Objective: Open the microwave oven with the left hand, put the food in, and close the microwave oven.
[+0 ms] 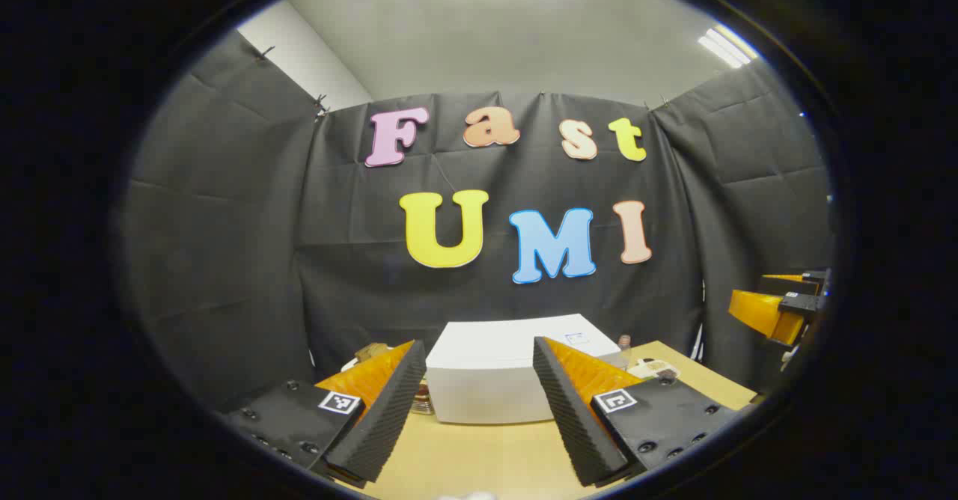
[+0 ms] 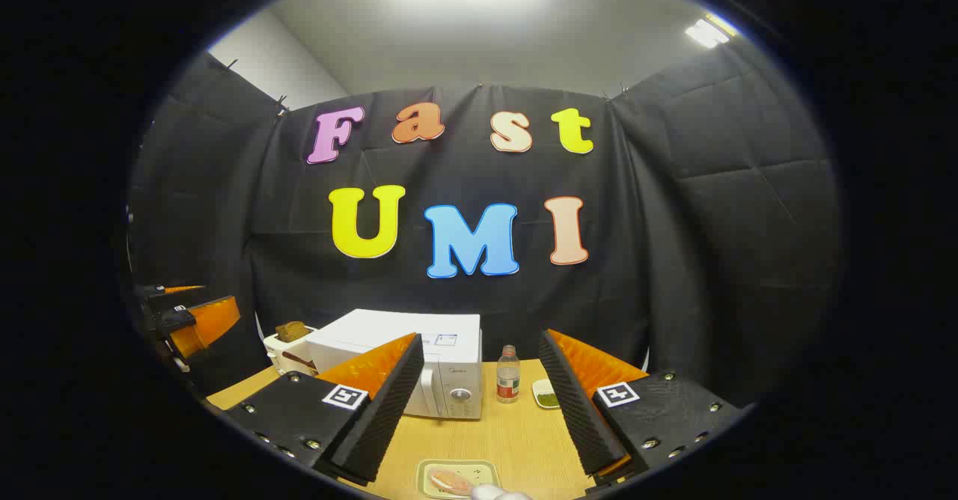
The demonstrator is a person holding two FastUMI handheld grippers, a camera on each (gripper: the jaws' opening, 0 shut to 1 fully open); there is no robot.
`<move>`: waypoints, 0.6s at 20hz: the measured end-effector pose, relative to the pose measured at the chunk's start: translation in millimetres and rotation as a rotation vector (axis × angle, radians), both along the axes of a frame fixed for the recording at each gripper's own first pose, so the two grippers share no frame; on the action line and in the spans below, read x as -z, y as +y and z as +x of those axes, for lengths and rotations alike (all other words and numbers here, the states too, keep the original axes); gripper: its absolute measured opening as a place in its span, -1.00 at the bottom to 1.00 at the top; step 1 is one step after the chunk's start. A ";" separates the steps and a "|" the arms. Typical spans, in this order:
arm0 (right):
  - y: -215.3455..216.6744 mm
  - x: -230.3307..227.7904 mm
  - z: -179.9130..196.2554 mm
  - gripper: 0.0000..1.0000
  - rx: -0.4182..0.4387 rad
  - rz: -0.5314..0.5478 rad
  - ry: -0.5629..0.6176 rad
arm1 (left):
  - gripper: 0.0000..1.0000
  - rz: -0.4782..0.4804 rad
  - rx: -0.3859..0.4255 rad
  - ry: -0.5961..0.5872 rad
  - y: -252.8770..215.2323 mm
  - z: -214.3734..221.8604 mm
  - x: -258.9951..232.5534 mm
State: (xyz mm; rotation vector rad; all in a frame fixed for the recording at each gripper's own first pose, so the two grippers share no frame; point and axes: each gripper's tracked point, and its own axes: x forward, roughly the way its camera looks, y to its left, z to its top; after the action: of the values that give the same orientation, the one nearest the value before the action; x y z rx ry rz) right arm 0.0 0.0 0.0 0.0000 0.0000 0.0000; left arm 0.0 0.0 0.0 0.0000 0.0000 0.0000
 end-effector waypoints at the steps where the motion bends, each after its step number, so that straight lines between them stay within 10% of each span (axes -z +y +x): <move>1: -0.1 -0.4 -0.5 0.92 0.001 0.002 -0.001 | 0.99 0.000 -0.001 0.002 0.3 -1.7 1.7; 12: -3.6 -1.3 -4.0 0.91 -0.005 0.002 -0.002 | 0.91 0.019 -0.013 -0.004 0.7 -2.4 3.2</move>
State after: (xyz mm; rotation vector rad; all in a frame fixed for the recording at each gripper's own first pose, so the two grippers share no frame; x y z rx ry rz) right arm -4.0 -3.6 1.3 0.0019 -0.0020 0.0046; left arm -2.4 0.7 -3.2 0.0192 -0.0043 0.0128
